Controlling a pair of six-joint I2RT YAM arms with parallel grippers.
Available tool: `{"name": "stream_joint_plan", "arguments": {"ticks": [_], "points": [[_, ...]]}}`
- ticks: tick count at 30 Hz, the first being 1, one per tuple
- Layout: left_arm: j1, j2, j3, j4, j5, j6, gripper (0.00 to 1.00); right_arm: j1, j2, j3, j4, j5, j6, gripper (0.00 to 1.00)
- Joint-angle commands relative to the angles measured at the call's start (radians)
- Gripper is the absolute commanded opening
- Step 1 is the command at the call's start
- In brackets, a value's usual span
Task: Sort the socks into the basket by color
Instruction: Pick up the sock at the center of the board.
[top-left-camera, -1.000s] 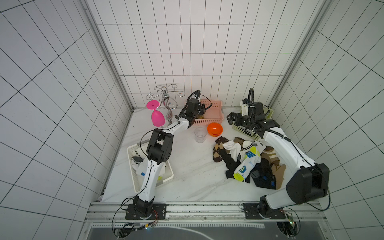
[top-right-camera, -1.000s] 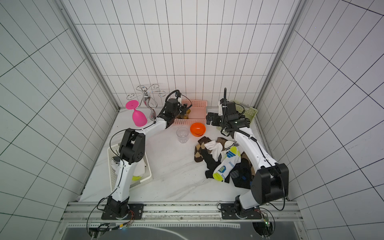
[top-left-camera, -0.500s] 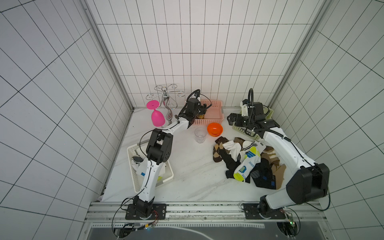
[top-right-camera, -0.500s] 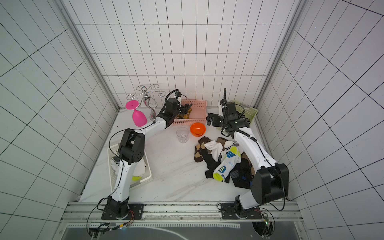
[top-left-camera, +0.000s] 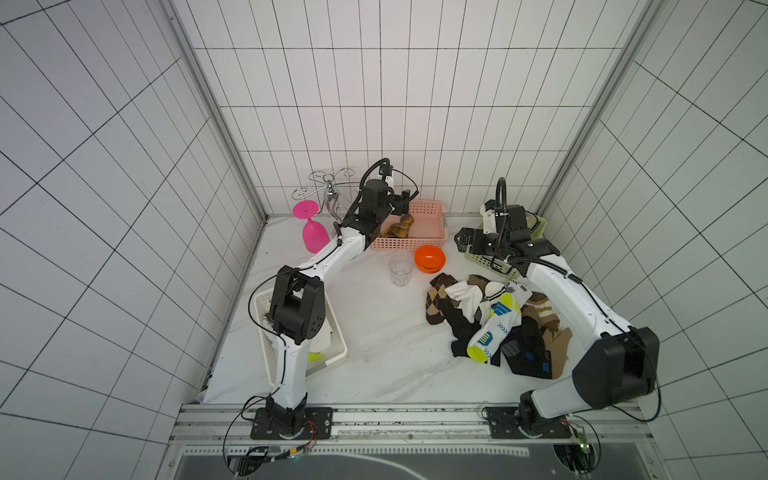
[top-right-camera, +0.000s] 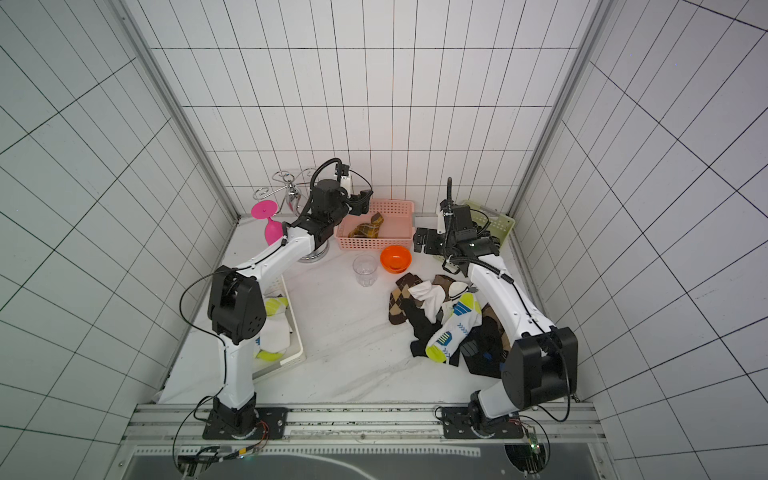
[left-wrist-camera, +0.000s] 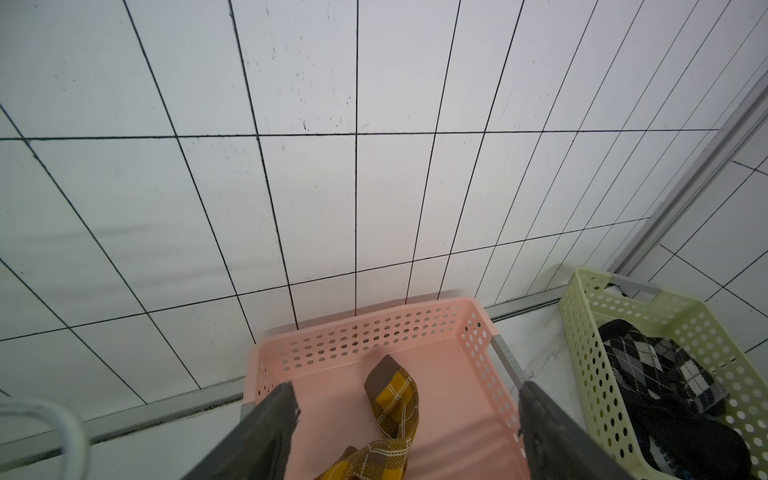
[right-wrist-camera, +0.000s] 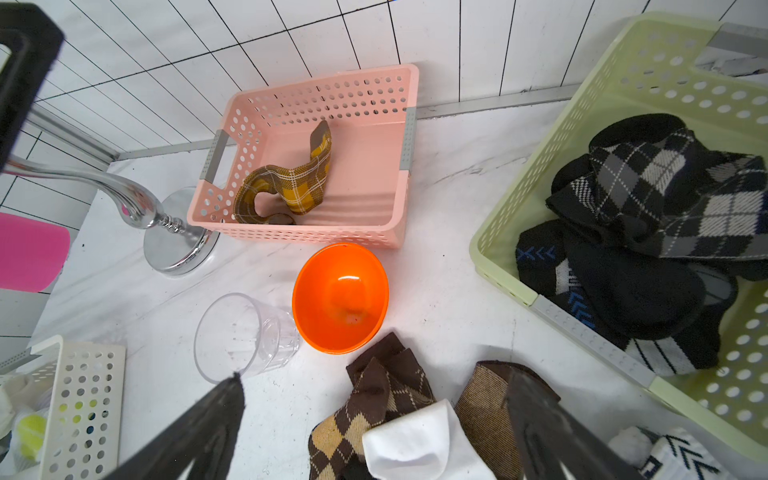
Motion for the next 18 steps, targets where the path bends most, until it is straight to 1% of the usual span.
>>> {"name": "stream_joint_plan", "arguments": {"ticks": [1,9,14,16,18], "points": [[-0.004,-0.089,-0.094,-0.010,0.034,-0.030,0.84,-0.014,-0.041,-0.055,-0.035,-0.006,-0.020,1.00],[-0.037,-0.306,-0.320,-0.048,0.047,-0.058,0.84,-0.043,-0.040,-0.072,-0.158,-0.025,-0.023,0.99],[-0.068,-0.460,-0.465,-0.095,0.041,-0.072,0.85,-0.037,-0.034,-0.112,-0.234,-0.086,-0.036,0.98],[-0.082,-0.510,-0.515,-0.120,0.033,-0.077,0.85,-0.023,-0.040,-0.151,-0.239,-0.092,-0.034,0.96],[-0.094,-0.549,-0.547,-0.163,0.025,-0.087,0.85,-0.012,-0.049,-0.205,-0.226,-0.099,-0.023,0.90]]}}
